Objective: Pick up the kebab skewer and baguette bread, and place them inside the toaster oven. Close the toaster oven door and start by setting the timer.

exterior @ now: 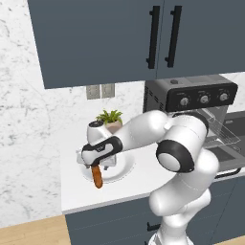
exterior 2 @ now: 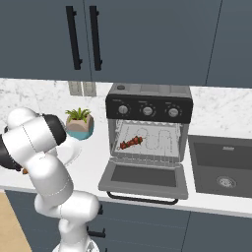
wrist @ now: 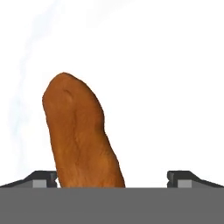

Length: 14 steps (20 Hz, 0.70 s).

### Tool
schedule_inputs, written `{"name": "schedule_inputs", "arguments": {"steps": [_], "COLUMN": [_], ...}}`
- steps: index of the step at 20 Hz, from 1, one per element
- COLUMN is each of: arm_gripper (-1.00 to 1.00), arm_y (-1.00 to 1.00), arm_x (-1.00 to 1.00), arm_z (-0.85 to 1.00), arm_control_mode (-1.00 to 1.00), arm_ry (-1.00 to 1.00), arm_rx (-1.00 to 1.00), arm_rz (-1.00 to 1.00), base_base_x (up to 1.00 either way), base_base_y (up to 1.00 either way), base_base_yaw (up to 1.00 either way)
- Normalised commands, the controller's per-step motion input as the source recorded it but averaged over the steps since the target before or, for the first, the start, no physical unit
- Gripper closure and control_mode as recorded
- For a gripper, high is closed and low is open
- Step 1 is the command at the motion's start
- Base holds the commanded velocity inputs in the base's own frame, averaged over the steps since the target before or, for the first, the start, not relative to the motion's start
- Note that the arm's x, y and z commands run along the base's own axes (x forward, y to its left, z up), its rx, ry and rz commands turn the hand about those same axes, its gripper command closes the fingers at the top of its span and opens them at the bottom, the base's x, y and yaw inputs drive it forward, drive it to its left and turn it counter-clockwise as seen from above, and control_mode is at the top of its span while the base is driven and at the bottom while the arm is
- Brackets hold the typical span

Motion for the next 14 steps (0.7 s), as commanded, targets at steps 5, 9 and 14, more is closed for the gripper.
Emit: {"name": "schedule_inputs", "arguments": {"steps": [5, 9, 14], "arm_gripper": [1.0, 1.0, 1.0], "arm_y": [0.0, 0.0, 0.0], "arm_x": [0.0, 0.0, 0.0], "arm_z": [-0.14, 0.0, 0.01], "arm_control_mode": [-1.0, -1.0, -1.0], "arm_ry": [0.0, 0.0, 0.0], "arm_rx": [0.0, 0.0, 0.0], "arm_rz": [0.0, 0.0, 0.0], "base_base_x": [0.0, 0.0, 0.0], "base_base_y": [0.0, 0.0, 0.0], "base_base_yaw": [0.0, 0.0, 0.0]}}
